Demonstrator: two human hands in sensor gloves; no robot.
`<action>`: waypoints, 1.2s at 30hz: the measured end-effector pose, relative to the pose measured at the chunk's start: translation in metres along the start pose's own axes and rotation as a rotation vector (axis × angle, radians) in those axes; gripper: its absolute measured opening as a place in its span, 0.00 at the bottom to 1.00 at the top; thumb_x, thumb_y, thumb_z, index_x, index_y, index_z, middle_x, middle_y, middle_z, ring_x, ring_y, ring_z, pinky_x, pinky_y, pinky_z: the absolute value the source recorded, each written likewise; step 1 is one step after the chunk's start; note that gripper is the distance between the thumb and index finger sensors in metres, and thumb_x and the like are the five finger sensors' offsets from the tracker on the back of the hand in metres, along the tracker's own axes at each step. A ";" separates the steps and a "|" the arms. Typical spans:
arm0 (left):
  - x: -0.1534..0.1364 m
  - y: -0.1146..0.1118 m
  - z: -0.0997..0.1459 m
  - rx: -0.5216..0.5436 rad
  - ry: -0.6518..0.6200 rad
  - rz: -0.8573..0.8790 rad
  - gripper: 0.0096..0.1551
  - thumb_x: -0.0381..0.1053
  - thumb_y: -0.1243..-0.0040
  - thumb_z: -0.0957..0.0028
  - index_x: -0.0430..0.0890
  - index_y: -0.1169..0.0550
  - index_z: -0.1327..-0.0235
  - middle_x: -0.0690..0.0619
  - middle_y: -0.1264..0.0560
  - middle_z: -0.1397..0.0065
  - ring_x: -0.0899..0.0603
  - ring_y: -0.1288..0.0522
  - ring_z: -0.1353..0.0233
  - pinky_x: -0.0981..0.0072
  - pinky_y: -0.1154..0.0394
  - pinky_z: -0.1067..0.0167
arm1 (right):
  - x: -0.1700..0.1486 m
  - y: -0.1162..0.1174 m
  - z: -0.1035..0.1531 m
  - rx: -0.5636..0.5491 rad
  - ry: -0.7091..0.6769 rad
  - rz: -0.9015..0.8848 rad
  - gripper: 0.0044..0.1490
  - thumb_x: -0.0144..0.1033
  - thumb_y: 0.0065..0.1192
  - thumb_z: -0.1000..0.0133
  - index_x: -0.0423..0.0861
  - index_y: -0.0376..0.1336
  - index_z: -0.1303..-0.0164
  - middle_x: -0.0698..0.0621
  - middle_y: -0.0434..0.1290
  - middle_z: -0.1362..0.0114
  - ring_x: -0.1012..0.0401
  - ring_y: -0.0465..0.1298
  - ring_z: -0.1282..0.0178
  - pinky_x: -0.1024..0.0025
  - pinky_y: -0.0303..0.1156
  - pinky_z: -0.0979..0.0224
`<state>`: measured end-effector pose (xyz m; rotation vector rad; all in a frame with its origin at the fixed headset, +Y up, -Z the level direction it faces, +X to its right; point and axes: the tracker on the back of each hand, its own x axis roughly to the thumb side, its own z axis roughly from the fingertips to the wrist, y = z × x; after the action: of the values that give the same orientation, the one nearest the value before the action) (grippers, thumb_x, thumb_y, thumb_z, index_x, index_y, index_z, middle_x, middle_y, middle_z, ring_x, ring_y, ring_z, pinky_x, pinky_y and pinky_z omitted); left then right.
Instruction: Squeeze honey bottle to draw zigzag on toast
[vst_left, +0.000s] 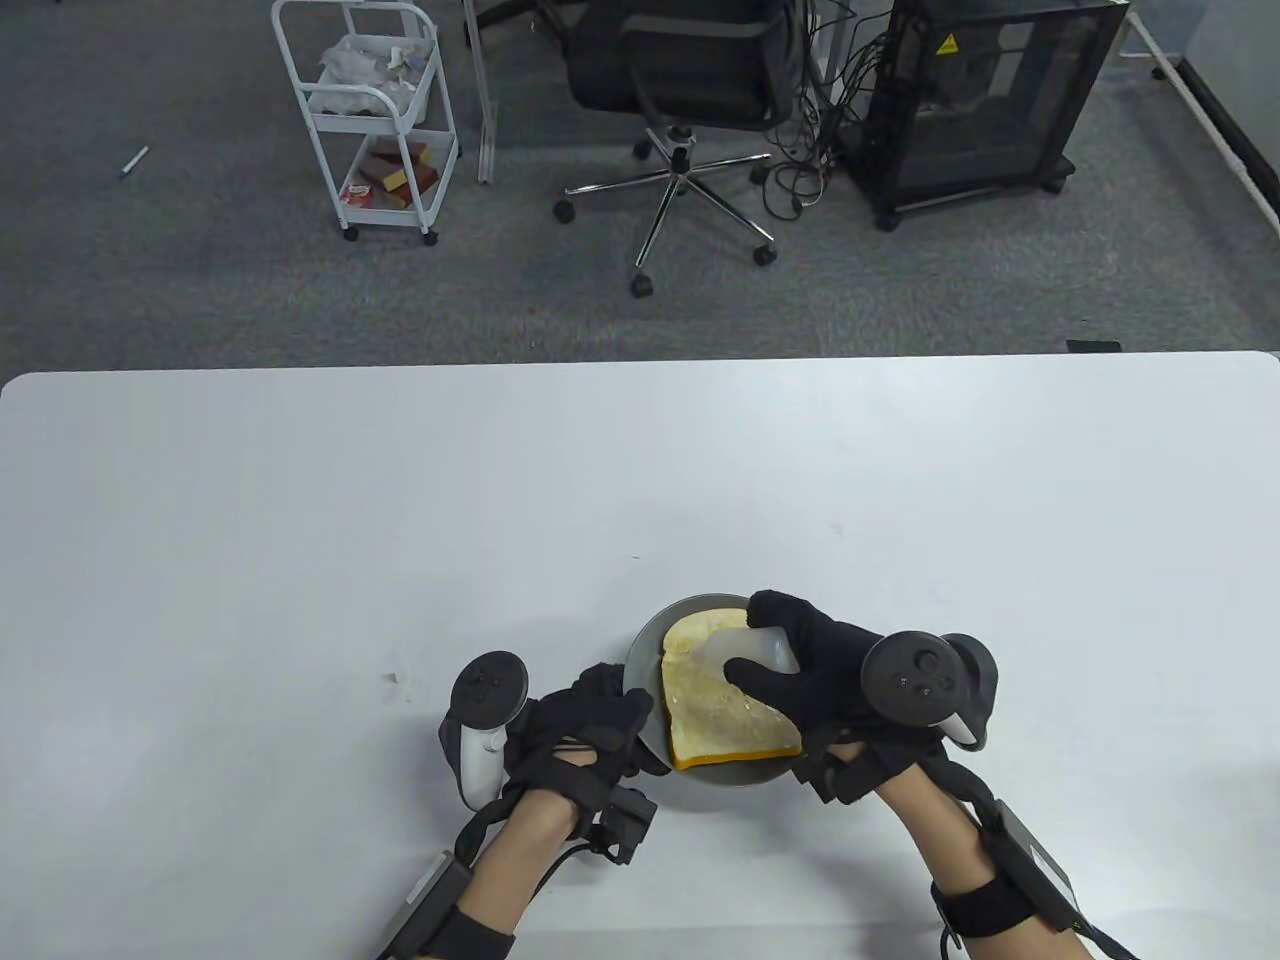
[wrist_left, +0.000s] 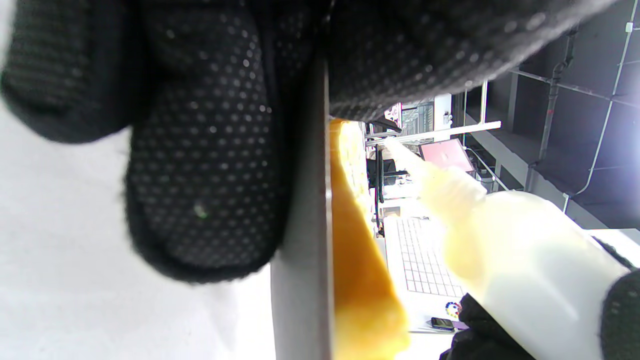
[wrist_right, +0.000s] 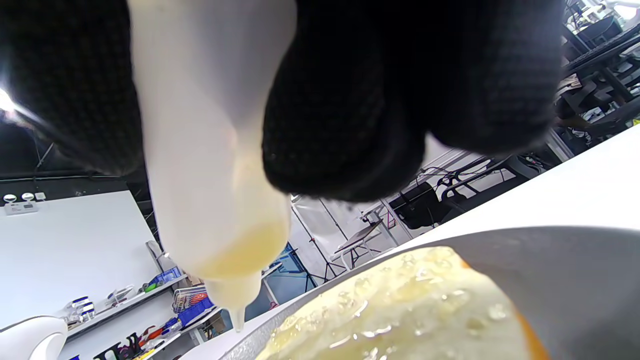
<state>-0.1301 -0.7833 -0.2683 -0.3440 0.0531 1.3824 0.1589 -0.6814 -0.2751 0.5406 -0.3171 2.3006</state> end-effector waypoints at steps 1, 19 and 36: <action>0.000 0.000 0.000 0.000 0.000 -0.001 0.29 0.46 0.31 0.47 0.31 0.27 0.41 0.37 0.10 0.57 0.43 0.04 0.67 0.52 0.13 0.63 | 0.001 0.000 0.000 0.001 -0.002 0.001 0.46 0.60 0.80 0.52 0.40 0.68 0.34 0.39 0.84 0.49 0.56 0.87 0.67 0.58 0.85 0.58; 0.000 0.001 0.000 0.004 -0.006 0.004 0.29 0.46 0.31 0.47 0.31 0.27 0.41 0.37 0.10 0.57 0.44 0.04 0.67 0.52 0.13 0.63 | 0.003 -0.007 0.011 0.035 -0.018 0.005 0.46 0.60 0.79 0.52 0.40 0.68 0.34 0.39 0.84 0.49 0.56 0.87 0.67 0.58 0.84 0.58; 0.000 0.003 0.000 0.012 -0.008 0.013 0.29 0.46 0.31 0.48 0.31 0.27 0.41 0.37 0.10 0.57 0.44 0.04 0.67 0.53 0.13 0.63 | -0.007 -0.028 0.016 0.027 0.007 0.026 0.46 0.59 0.80 0.52 0.40 0.69 0.34 0.39 0.84 0.50 0.56 0.87 0.67 0.58 0.85 0.58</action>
<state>-0.1326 -0.7828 -0.2686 -0.3281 0.0570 1.3953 0.1879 -0.6718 -0.2623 0.5453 -0.2912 2.3343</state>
